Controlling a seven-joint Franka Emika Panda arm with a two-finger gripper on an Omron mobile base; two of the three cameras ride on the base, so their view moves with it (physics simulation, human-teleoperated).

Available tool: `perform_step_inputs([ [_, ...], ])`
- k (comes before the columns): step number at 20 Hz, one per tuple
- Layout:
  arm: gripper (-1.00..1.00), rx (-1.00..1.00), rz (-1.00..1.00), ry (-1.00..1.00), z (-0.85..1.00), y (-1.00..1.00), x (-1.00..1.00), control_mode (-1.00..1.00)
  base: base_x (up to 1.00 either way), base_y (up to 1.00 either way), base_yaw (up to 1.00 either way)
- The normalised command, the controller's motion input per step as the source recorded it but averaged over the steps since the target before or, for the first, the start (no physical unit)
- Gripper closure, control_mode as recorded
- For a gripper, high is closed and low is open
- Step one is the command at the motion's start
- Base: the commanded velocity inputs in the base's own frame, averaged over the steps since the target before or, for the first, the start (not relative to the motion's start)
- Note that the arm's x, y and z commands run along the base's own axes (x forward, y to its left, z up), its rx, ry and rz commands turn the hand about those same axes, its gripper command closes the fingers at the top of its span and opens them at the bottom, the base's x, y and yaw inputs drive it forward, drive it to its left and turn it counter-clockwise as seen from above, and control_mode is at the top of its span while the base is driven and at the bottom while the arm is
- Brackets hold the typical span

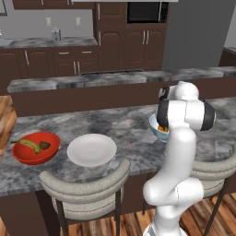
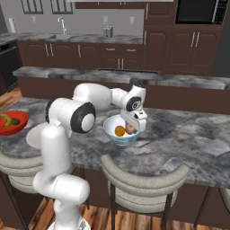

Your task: Take the fruits from the plate on the dining counter and place two fruits in each bowl.

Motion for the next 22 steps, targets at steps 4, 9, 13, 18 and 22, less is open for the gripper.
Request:
perform_step_inputs([
  [4,-1.0,0.0,0.0,0.02,-0.1,-0.01,0.14,-1.0,0.0,0.0,0.0],
  [9,-1.0,0.0,0.0,0.0,0.08,0.01,0.09,-1.0,0.0,0.0,0.0],
  [13,-1.0,0.0,0.0,0.0,0.4,0.06,-0.01,-1.0,0.0,0.0,0.0],
  [18,-1.0,-0.01,0.17,0.0,0.54,0.15,-0.49,-1.0,0.0,0.0,0.0],
  [22,-1.0,-0.19,0.29,0.0,0.36,0.56,-0.73,-1.0,0.0,0.0,0.0],
])
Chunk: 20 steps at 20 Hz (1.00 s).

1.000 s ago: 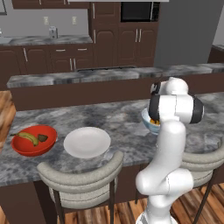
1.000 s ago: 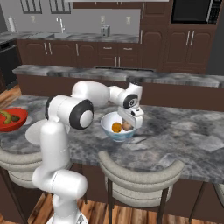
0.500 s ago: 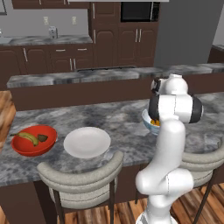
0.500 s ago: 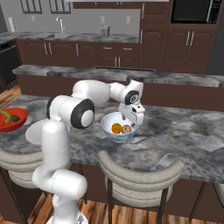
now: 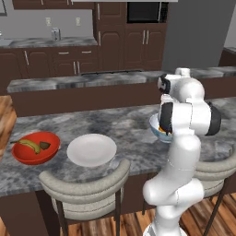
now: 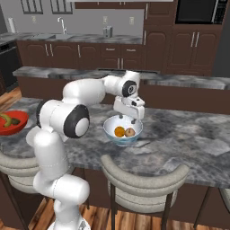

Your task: Take the fruits from the plate on the dining counter and place two fruits in each bowl.

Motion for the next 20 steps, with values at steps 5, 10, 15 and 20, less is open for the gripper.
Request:
perform_step_inputs([
  [5,-1.0,-0.21,0.15,-0.1,0.2,0.77,-0.81,-1.0,0.0,0.0,0.0],
  [10,-1.0,-0.04,-0.02,-0.44,0.11,0.64,-0.98,-1.0,0.0,0.0,0.0],
  [15,-1.0,0.0,-0.07,-0.51,0.1,0.55,-0.99,-1.0,0.0,0.0,0.0],
  [20,-1.0,-0.03,0.07,-0.53,0.26,0.38,-0.87,-1.0,0.0,0.0,0.0],
])
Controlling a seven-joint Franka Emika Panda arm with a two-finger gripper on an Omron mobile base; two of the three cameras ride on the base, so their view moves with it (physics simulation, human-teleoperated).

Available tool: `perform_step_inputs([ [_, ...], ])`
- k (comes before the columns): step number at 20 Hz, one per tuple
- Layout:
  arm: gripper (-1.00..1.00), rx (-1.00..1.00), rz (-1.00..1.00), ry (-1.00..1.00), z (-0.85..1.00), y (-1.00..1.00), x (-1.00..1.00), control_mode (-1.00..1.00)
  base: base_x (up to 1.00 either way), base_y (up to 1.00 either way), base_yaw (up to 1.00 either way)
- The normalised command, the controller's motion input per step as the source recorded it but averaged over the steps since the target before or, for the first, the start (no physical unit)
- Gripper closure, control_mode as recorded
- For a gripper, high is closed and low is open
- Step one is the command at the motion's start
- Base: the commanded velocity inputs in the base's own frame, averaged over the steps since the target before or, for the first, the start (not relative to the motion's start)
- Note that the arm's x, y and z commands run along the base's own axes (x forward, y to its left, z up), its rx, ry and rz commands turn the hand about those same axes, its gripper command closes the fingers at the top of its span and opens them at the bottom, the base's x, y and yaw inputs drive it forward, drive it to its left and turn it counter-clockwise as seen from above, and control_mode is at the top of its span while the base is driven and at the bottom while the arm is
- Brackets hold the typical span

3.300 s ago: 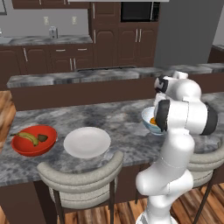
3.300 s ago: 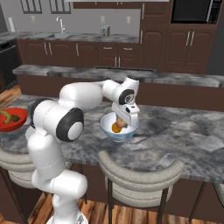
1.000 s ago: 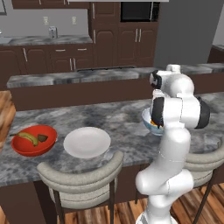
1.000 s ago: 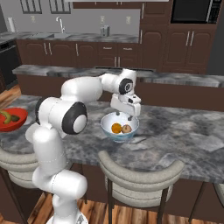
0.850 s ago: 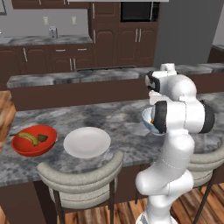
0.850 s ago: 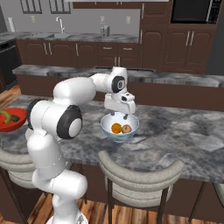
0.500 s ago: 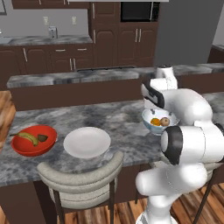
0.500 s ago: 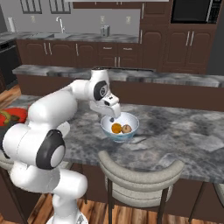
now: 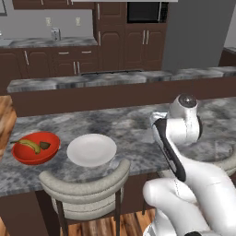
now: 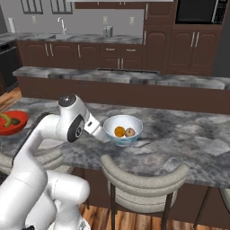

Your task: Take the fruits from the plate on the dining counter and place two fruits in each bowl.

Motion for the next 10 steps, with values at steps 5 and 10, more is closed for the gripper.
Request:
perform_step_inputs([
  [5,-1.0,-0.09,0.32,-0.51,0.35,0.28,-0.7,-1.0,0.0,0.0,0.0],
  [10,-1.0,-0.08,0.39,-0.13,0.5,0.22,-0.64,-1.0,0.0,0.0,0.0],
])
